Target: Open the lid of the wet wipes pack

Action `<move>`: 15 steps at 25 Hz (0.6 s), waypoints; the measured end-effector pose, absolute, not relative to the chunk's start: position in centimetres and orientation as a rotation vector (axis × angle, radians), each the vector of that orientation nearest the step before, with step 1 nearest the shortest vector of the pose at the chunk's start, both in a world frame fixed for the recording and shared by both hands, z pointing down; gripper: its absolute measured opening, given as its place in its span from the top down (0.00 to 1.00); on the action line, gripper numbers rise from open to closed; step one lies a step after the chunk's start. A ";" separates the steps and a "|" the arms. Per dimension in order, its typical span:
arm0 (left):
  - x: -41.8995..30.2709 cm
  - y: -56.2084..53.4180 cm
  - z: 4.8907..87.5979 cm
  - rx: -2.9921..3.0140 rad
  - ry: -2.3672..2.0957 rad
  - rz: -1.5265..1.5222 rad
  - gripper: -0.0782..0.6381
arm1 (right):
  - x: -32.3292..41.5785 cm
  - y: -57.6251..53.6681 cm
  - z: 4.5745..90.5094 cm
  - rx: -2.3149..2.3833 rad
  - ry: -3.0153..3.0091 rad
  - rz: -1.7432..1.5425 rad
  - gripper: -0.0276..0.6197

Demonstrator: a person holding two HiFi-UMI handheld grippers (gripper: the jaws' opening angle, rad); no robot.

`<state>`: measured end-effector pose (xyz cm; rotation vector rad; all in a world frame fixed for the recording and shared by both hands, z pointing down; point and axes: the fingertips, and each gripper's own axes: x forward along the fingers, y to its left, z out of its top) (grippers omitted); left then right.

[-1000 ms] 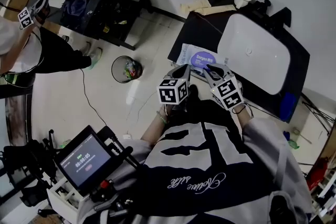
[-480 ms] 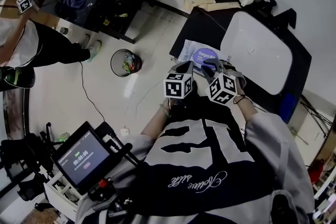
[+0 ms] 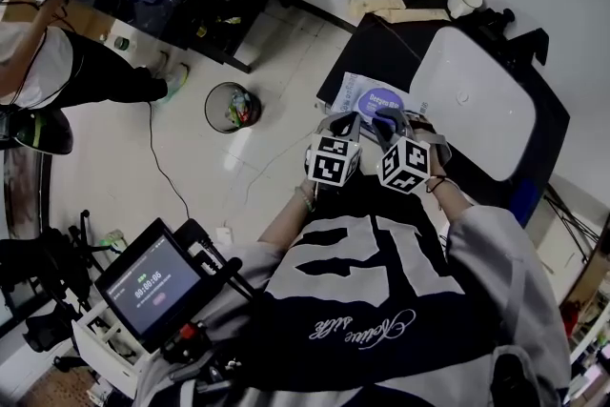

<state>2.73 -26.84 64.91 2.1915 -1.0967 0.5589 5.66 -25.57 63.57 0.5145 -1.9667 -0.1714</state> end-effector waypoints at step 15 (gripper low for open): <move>2.8 -26.9 65.3 2.154 -1.072 0.565 0.89 | 5.6 -27.1 61.0 0.643 -2.169 0.061 0.87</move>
